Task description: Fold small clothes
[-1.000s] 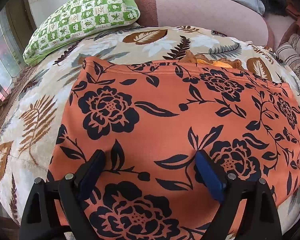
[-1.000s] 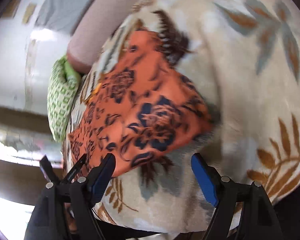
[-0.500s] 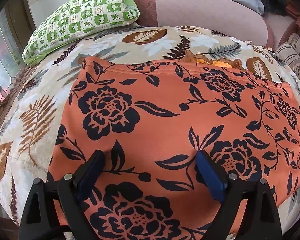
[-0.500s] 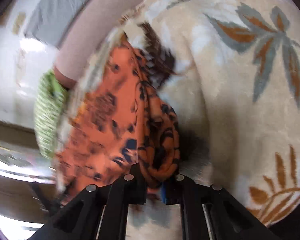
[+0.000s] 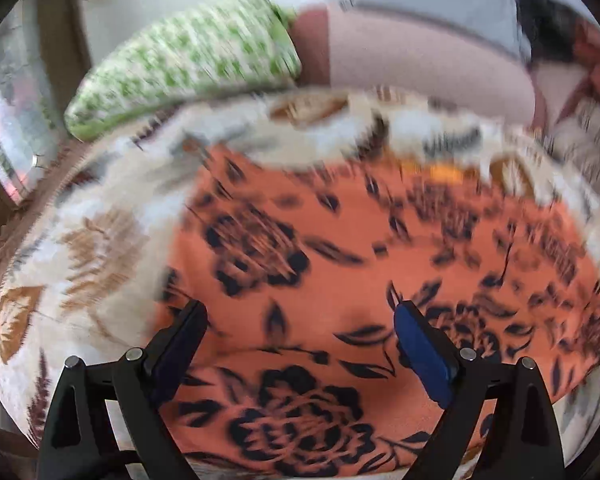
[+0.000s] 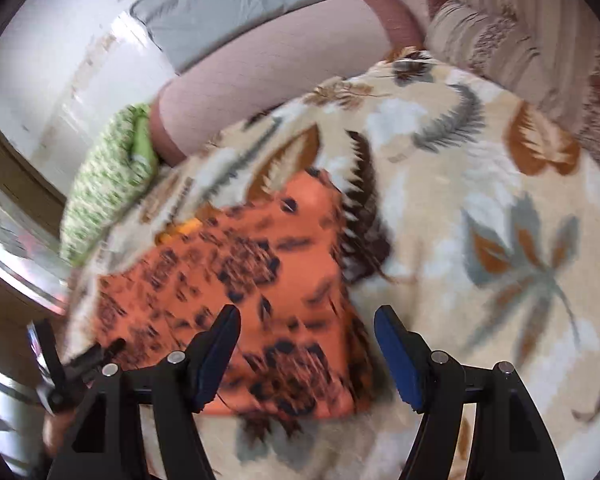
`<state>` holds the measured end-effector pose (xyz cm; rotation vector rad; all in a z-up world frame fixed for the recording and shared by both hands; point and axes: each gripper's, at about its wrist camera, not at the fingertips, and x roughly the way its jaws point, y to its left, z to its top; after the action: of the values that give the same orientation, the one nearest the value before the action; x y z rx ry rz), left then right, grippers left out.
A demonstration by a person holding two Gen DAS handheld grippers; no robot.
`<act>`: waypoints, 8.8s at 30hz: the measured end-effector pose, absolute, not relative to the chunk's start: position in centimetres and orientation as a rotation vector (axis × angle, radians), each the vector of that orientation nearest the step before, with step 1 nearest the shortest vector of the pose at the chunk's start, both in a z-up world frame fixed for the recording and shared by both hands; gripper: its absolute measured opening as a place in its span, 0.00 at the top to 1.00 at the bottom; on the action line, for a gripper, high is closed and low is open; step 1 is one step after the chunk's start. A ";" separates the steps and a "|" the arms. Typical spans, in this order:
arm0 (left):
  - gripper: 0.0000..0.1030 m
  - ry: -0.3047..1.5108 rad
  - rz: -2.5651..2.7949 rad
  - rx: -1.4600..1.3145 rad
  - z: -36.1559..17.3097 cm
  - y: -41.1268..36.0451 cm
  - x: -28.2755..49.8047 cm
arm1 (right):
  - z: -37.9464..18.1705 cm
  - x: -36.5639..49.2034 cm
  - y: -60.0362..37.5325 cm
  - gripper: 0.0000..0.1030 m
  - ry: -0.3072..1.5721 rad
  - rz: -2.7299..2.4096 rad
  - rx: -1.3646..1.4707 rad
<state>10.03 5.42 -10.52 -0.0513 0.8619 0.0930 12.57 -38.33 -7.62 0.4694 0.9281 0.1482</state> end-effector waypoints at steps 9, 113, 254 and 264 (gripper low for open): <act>0.08 0.888 0.149 -0.205 -10.5 14.0 5.5 | -12.1 25.1 -38.6 0.29 1.039 0.146 0.523; 0.18 0.910 0.186 -0.020 -7.2 12.2 5.4 | -11.7 18.7 -20.6 0.06 1.106 0.410 0.522; 0.78 1.084 0.107 -0.356 -14.8 16.7 4.8 | -14.5 12.8 -31.2 0.29 1.069 0.303 0.514; 0.32 0.998 0.160 -0.164 -11.8 13.4 5.6 | -14.2 13.6 -31.1 0.28 1.091 0.329 0.532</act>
<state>5.61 13.43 -11.83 -0.1639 0.9981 0.1597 13.58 -31.09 -14.25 0.5319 1.0905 0.3294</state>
